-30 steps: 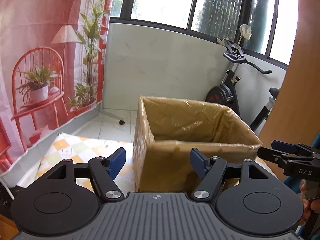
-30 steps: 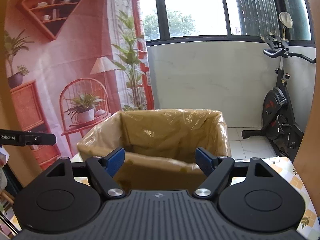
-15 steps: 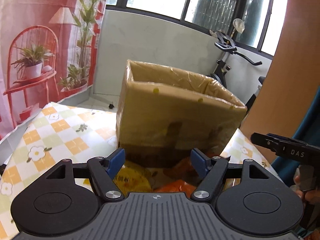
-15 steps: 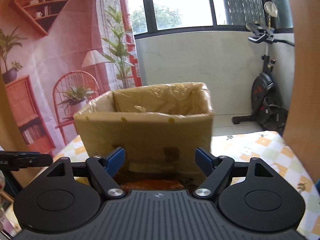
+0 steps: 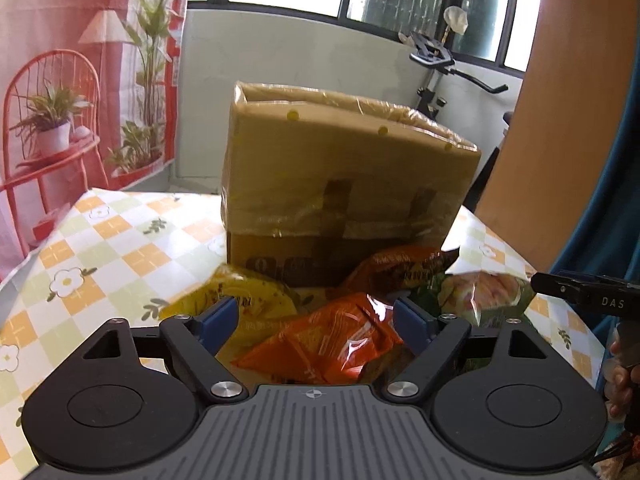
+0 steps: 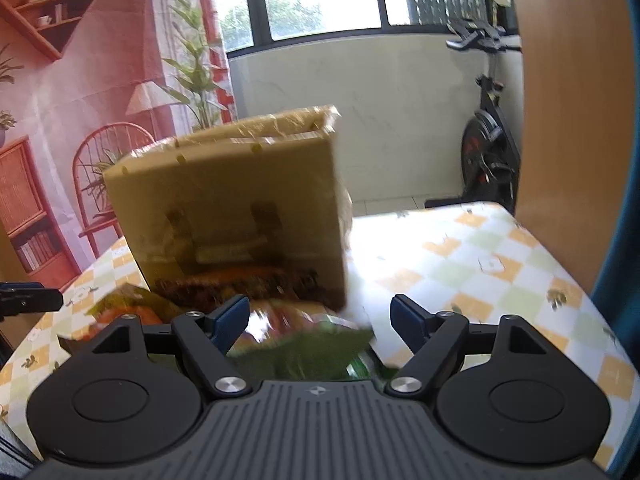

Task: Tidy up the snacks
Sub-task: 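Lower both tools back toward the remaining snack bags, then close the right tool on the green chip bag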

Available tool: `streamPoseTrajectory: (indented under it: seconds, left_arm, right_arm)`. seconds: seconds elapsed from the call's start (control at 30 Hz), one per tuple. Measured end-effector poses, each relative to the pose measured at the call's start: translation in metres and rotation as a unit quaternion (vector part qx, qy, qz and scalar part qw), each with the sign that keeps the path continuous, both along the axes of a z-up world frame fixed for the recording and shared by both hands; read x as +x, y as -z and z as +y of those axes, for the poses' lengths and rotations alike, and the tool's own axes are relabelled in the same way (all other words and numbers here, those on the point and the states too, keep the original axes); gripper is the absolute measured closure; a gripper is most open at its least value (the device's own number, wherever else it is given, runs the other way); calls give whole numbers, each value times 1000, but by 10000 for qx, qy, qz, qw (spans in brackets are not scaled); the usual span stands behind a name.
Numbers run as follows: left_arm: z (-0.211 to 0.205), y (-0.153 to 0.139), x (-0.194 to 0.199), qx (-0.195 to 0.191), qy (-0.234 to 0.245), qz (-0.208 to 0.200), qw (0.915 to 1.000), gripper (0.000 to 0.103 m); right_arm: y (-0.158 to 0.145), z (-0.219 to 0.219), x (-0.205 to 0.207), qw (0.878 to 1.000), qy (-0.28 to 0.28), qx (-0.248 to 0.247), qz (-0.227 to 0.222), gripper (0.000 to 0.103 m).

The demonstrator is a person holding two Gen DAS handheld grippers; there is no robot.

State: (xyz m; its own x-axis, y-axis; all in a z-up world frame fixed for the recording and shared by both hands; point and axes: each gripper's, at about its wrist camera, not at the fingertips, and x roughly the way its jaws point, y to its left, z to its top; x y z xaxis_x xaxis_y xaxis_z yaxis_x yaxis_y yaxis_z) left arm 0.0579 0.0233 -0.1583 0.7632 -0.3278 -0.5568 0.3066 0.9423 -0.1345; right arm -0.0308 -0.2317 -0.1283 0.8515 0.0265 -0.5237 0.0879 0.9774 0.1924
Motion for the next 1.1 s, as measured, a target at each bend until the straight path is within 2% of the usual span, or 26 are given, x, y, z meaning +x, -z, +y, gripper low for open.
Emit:
streamPoseTrajectory:
  seconds: [0.23,0.5,0.6,0.7,0.93,1.1]
  left_arm:
    - [-4,8,0,-75,214,63,9997,16]
    - [-19,18,-8,77,446,-141,9989,13]
    - [-22,23,-7,155,366,-21,9992,13]
    - [-21,26,-5,12,215,40,9998,13]
    - [-25,28,0,38,201,98,9997,13]
    - [-24,32,-2,94,151,167,9997,13]
  right_arm:
    - [9,-9,-14,10000,84,21,2,22]
    - [14,-8,-15,10000,-53,19,68,20]
    - [18,-8,-15,9999,-98,-22,100,16]
    - [23,-8,-13,9996,-160,-16,212,13]
    - [45,-4,-5,9974,-314,-295,581,9]
    - [58,7,1,9916,-567,-905,729,8]
